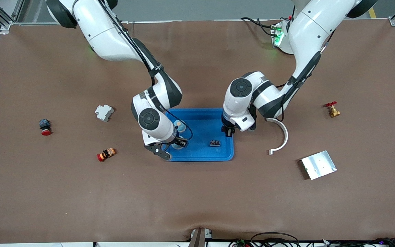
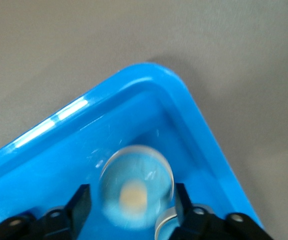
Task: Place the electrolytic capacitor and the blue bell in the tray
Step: 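Carry the capacitor and bell over the blue tray with both grippers, then open the right gripper in the tray while the left gripper lowers the capacitor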
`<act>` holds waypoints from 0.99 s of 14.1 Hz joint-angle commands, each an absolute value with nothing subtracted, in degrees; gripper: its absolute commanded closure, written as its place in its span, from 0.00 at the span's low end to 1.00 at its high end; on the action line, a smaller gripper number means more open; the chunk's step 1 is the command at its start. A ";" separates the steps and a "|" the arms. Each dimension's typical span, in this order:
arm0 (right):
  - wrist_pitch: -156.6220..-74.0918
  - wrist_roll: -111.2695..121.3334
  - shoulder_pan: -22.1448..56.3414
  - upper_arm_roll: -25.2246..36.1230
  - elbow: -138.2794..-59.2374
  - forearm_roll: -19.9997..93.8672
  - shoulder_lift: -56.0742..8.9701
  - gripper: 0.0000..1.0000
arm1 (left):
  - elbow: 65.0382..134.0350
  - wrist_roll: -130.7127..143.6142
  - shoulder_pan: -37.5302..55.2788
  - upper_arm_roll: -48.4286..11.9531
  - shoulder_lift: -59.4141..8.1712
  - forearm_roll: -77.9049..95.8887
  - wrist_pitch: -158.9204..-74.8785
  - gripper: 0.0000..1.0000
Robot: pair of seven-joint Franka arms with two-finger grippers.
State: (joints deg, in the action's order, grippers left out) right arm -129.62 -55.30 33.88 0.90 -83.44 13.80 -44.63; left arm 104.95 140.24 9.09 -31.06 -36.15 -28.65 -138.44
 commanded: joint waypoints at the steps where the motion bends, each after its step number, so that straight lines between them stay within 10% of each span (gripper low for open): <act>1: -129.02 -54.33 33.22 0.79 -82.26 15.56 -45.53 0.00 | 103.71 144.92 10.72 -30.67 -36.56 -28.30 -137.46 1.00; 14: -107.59 -21.11 16.11 4.92 -85.77 5.81 -28.86 0.00 | 95.36 152.93 23.64 -22.06 -42.19 -27.51 -131.84 1.00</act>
